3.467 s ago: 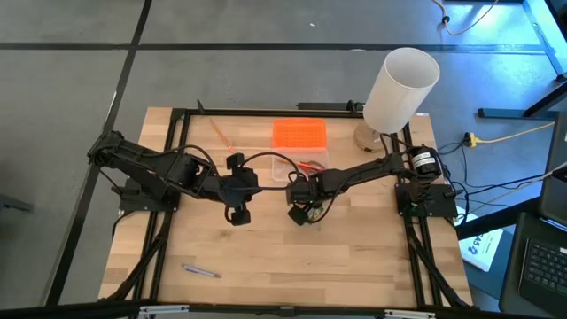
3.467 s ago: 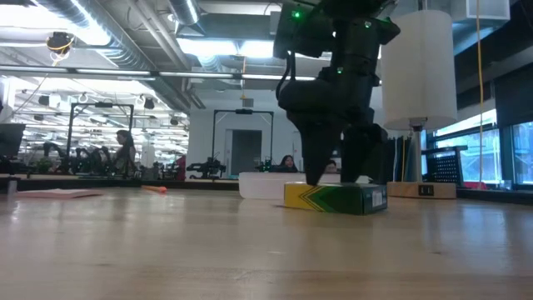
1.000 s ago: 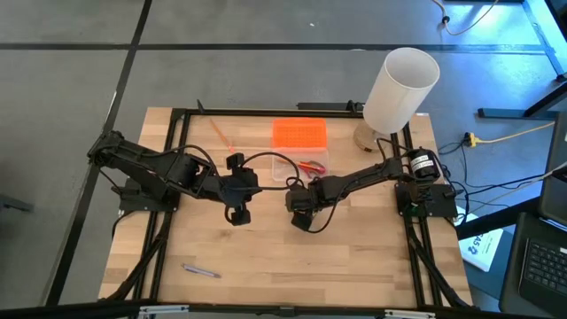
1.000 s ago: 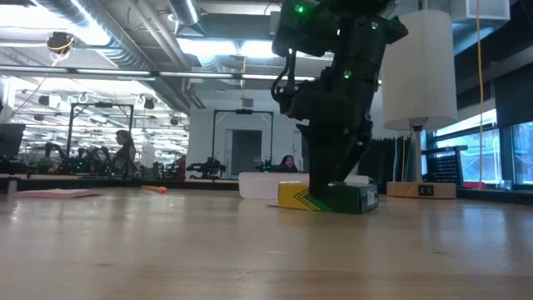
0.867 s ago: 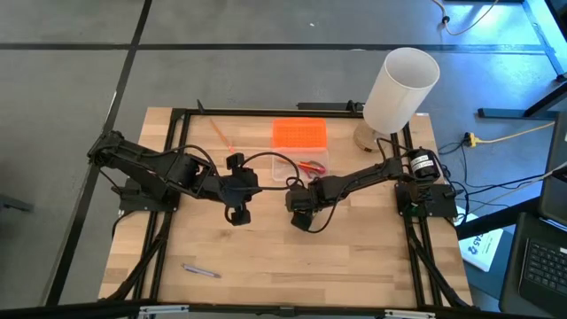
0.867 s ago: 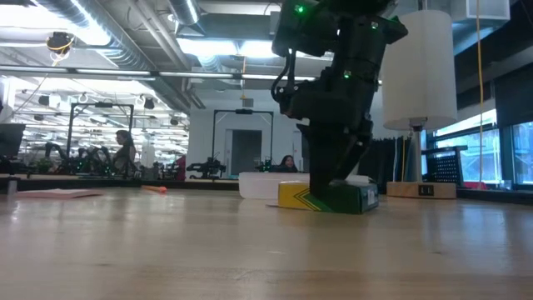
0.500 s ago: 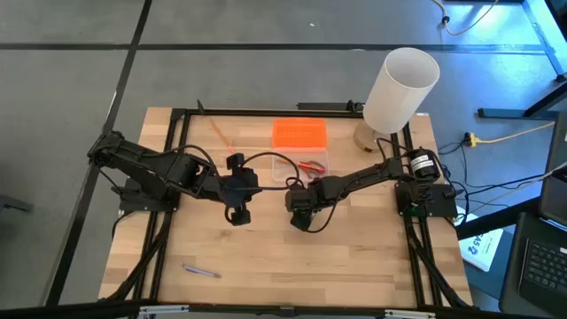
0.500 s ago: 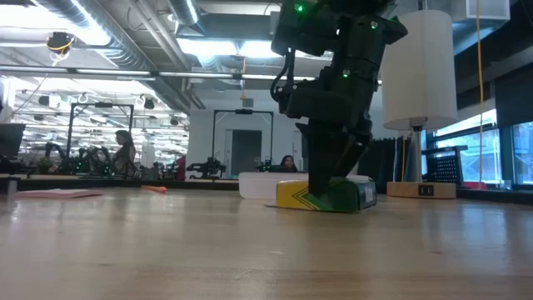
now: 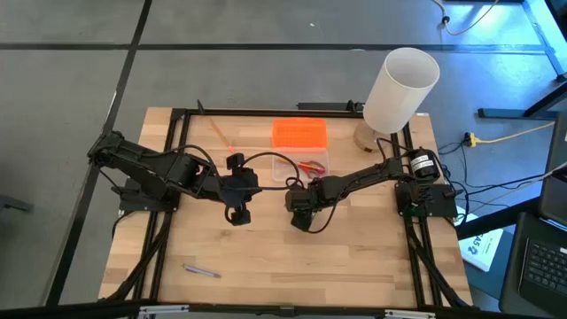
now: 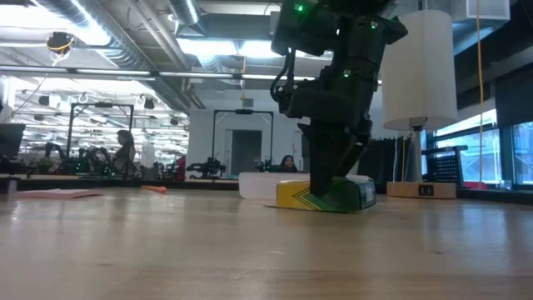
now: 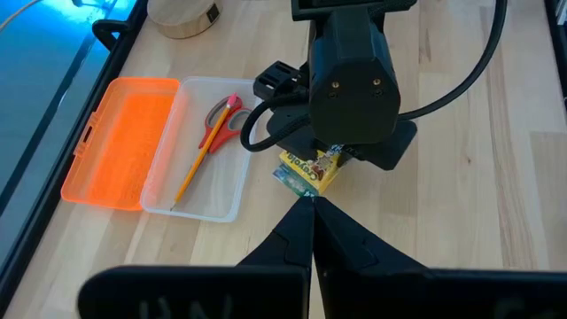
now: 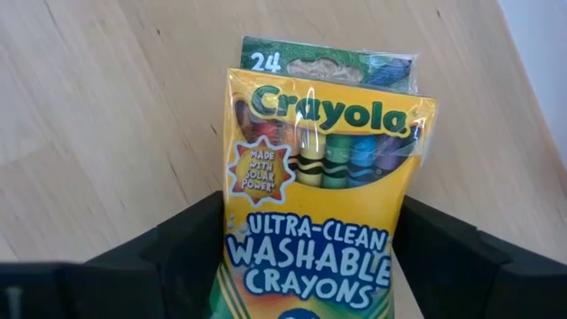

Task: Pack school essentials
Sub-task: Put the yellow crayon box into the orange supply box

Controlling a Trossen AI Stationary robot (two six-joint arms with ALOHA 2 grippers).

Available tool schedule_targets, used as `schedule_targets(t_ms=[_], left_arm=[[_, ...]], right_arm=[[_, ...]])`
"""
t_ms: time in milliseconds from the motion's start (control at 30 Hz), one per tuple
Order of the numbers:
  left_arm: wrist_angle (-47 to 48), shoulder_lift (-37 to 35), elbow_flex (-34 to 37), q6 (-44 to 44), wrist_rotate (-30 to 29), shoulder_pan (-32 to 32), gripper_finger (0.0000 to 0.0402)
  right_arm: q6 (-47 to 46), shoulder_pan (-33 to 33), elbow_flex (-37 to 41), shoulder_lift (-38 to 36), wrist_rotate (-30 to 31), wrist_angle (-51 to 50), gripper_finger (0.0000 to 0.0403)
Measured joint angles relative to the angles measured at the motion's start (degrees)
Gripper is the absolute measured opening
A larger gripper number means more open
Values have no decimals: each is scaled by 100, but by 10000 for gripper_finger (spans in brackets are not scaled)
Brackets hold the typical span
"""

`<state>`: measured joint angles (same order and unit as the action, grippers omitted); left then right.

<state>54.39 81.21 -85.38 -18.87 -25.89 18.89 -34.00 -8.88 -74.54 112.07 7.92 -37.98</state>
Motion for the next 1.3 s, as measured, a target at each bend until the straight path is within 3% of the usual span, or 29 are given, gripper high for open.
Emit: schedule_targets(t_ms=[1300], left_arm=[[26, 0, 0, -164, 0, -10, 0]], right_arm=[[130, 15, -227, -9, -195, -54, 299]])
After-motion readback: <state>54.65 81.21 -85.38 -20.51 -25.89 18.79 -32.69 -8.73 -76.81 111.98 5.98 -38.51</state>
